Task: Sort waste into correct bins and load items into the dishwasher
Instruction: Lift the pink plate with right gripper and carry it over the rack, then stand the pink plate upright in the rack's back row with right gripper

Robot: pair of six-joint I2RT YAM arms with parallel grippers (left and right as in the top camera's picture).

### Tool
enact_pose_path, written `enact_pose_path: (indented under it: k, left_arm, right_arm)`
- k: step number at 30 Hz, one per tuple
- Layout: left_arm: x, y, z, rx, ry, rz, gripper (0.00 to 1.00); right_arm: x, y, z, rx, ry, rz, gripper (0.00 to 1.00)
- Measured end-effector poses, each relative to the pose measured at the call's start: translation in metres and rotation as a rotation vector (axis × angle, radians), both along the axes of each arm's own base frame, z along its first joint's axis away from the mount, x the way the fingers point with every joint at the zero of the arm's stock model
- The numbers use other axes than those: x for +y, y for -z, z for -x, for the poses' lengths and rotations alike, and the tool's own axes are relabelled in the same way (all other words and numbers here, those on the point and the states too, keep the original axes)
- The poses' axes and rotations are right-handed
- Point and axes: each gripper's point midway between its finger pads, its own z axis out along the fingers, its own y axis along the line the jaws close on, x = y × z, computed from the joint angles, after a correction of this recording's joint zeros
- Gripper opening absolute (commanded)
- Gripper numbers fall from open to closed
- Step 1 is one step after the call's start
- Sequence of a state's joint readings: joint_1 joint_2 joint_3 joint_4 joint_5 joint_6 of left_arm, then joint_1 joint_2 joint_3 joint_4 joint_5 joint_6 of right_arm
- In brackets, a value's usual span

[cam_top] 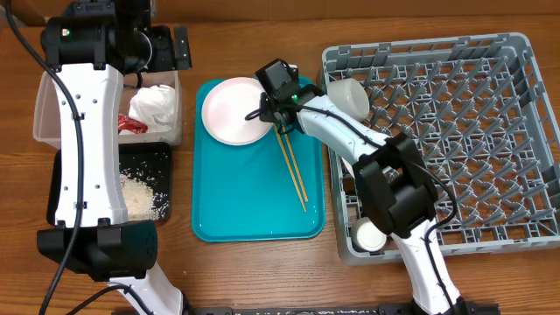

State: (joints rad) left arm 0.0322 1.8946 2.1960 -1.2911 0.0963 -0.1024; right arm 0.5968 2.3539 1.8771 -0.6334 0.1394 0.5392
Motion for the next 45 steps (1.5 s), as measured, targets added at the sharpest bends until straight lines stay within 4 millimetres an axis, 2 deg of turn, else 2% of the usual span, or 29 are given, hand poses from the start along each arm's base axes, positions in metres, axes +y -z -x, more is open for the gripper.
enact_pose_path:
  k: [2,6,8,11,12,14,16,19,24,27,36,37,40,43,45]
  left_arm:
    - [0.000,0.000,0.000,0.000,0.000,0.000,1.00]
    - [0.000,0.000,0.000,0.000,0.000,0.000,1.00]
    - [0.000,0.000,0.000,0.000,0.000,0.000,1.00]
    - [0.000,0.000,0.000,0.000,0.000,0.000,1.00]
    - [0.000,0.000,0.000,0.000,0.000,0.000,1.00]
    - [0.000,0.000,0.000,0.000,0.000,0.000,1.00]
    - [0.000,0.000,0.000,0.000,0.000,0.000,1.00]
    - [0.000,0.000,0.000,0.000,0.000,0.000,1.00]
    - [0.000,0.000,0.000,0.000,0.000,0.000,1.00]
    - [0.000,0.000,0.000,0.000,0.000,0.000,1.00]
    - [0.000,0.000,0.000,0.000,0.000,0.000,1.00]
    - [0.000,0.000,0.000,0.000,0.000,0.000,1.00]
    - [0.000,0.000,0.000,0.000,0.000,0.000,1.00]
    - [0.000,0.000,0.000,0.000,0.000,0.000,1.00]
    - [0.000,0.000,0.000,0.000,0.000,0.000,1.00]
  right_arm:
    - [-0.012,-0.019,0.001,-0.017,0.003,0.059,0.04]
    - [-0.049,-0.108,0.003,-0.141,0.053,0.175,0.04]
    - [-0.078,-0.169,0.009,-0.238,0.117,0.227,0.04]
    - [-0.139,-0.259,0.026,-0.386,0.262,0.313,0.04]
    - [-0.172,-0.293,0.038,-0.438,0.342,0.367,0.04]
    - [-0.217,-0.328,0.055,-0.485,0.449,0.450,0.04]
    - [-0.263,-0.346,0.071,-0.479,0.515,0.586,0.04]
    - [-0.288,-0.337,0.071,-0.420,0.508,0.720,0.04]
    - [-0.313,-0.275,0.057,-0.270,0.430,0.950,0.04]
    - [-0.317,-0.244,0.051,-0.227,0.381,1.020,0.04]
    - [-0.312,-0.190,0.039,-0.212,0.255,1.085,0.04]
    - [-0.311,-0.185,0.038,-0.210,0.242,1.082,0.14]
    - [-0.307,-0.175,0.037,-0.198,0.199,1.067,0.57]
    - [-0.304,-0.173,0.034,-0.218,0.214,1.029,0.77]
    - [-0.302,-0.173,0.033,-0.233,0.241,0.999,0.85]
